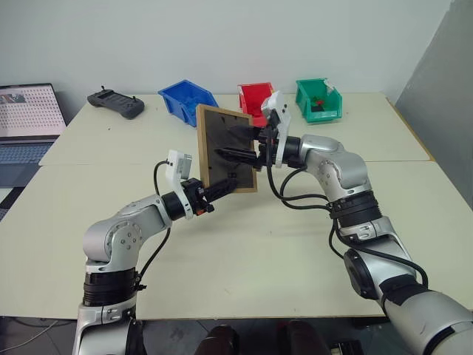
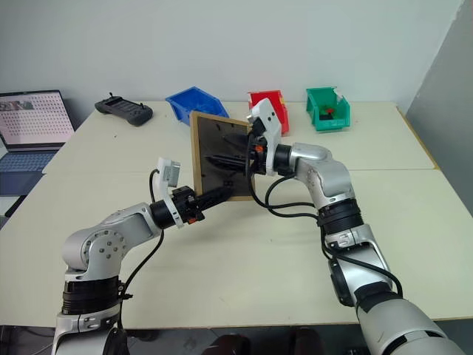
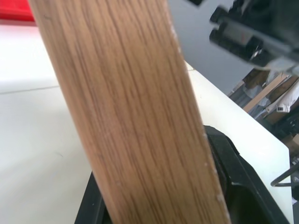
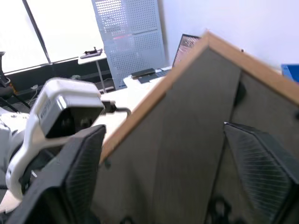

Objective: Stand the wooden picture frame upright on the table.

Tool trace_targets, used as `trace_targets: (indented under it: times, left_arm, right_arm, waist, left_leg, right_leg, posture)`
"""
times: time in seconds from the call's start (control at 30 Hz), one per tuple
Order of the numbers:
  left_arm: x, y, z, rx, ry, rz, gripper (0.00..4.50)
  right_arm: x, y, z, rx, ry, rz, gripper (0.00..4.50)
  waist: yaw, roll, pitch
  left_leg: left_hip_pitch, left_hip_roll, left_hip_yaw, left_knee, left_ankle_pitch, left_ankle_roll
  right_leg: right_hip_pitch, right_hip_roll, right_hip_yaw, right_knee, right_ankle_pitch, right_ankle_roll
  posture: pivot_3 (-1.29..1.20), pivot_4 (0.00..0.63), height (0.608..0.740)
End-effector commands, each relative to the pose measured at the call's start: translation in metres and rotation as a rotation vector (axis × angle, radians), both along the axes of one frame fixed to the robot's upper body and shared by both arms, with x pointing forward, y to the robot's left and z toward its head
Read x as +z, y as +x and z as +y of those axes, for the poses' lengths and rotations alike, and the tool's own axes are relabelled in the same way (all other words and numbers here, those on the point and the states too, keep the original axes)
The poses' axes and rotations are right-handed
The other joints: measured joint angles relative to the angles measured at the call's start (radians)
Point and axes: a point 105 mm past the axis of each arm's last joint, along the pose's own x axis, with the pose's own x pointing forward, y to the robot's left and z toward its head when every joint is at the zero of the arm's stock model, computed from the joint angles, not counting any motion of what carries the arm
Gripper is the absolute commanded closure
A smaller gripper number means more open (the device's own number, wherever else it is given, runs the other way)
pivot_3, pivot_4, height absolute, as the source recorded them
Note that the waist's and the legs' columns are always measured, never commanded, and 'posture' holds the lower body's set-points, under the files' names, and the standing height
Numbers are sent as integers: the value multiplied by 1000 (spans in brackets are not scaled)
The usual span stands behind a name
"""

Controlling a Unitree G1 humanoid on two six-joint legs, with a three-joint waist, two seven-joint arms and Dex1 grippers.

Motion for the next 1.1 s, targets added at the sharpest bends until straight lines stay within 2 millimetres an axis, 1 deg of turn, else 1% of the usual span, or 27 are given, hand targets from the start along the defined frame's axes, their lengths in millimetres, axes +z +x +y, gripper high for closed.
trace_targets:
  times: [0.03,0.13,0.17,0.3,0.43,0.5,0.53,0.63,0.73,0.83,0.9,0.97,1.03,1.1]
  left_arm:
    - [25,-7,-6,-35,-13,-120,3118]
    - [26,-9,-6,-43,-16,-130,3118]
    - [26,-10,-7,-45,-19,-131,3118]
    - [27,-10,-11,-65,-27,-132,3118]
    - [29,-9,-12,-71,-30,-136,3118]
    - [28,-9,-13,-76,-32,-132,3118]
    - [27,-9,-13,-80,-35,-123,3118]
    - [25,-10,-12,-88,-68,-69,3118]
    - [19,-8,-8,-72,-77,-18,3118]
    - [9,-3,0,-41,-74,44,3118]
    - [7,-6,1,-59,-94,76,3118]
    - [8,-11,0,-93,-127,109,3118]
    - [12,-16,-2,-129,-177,144,3118]
    - [15,-18,-2,-141,-218,174,3118]
  right_arm:
    - [16,-22,8,118,16,-59,162]
    - [9,-1,-4,-27,-13,-53,162]
    - [8,3,-8,-50,-17,-54,162]
    - [7,10,-13,-95,-12,-51,162]
    - [8,8,-11,-96,-9,-59,162]
    - [8,2,-10,-61,-7,-63,162]
    - [10,-7,-10,-8,1,-59,162]
    - [13,-44,-14,202,17,-10,162]
    - [10,-65,-21,300,-17,28,162]
    - [10,-74,-30,320,-28,60,162]
    - [6,-70,-36,286,-46,59,162]
    - [1,-60,-43,211,-65,44,162]
    - [-4,-42,-55,83,-87,-20,162]
    - [-12,-24,-72,-43,-147,-99,162]
  waist:
    - [0,0,0]
    - [1,0,0]
    - [1,0,0]
    - [0,0,0]
    - [-3,0,0]
    - [-1,0,0]
    - [0,0,0]
    - [1,0,0]
    - [4,-1,0]
    - [3,-1,0]
    - [-1,-1,0]
    - [-2,-1,0]
    - [-2,-1,1]
    - [1,-1,1]
  left_leg:
    - [0,0,0,0,0,0]
    - [0,0,0,0,0,0]
    - [0,0,0,0,0,0]
    - [0,0,0,0,0,0]
    - [0,0,0,0,0,0]
    - [0,0,0,0,0,0]
    - [0,0,0,0,0,0]
    - [-1,0,0,0,0,0]
    - [-2,0,-1,1,0,0]
    - [-1,0,-1,0,0,0]
    - [-1,0,-1,0,0,0]
    - [0,0,0,0,0,0]
    - [-1,0,0,0,0,0]
    - [-1,0,0,0,0,0]
  right_leg:
    - [0,0,0,0,0,0]
    - [0,0,0,0,0,0]
    - [0,0,0,0,0,0]
    - [0,0,0,0,0,0]
    - [0,0,0,0,0,0]
    - [0,0,0,0,0,0]
    - [0,0,0,0,0,0]
    - [0,0,0,0,0,0]
    - [0,0,0,-1,0,0]
    - [0,0,0,0,0,0]
    - [0,0,-1,0,0,0]
    - [0,0,-1,0,0,0]
    - [0,0,-1,0,0,0]
    - [0,0,0,0,0,0]
  posture:
    - [0,150,740]
    - [0,150,740]
    - [0,150,740]
    - [0,150,740]
    - [0,150,740]
    - [0,150,740]
    - [0,150,740]
    - [0,150,740]
    - [0,150,740]
    - [0,150,740]
    - [0,150,740]
    - [0,150,740]
    - [0,150,740]
    - [0,150,740]
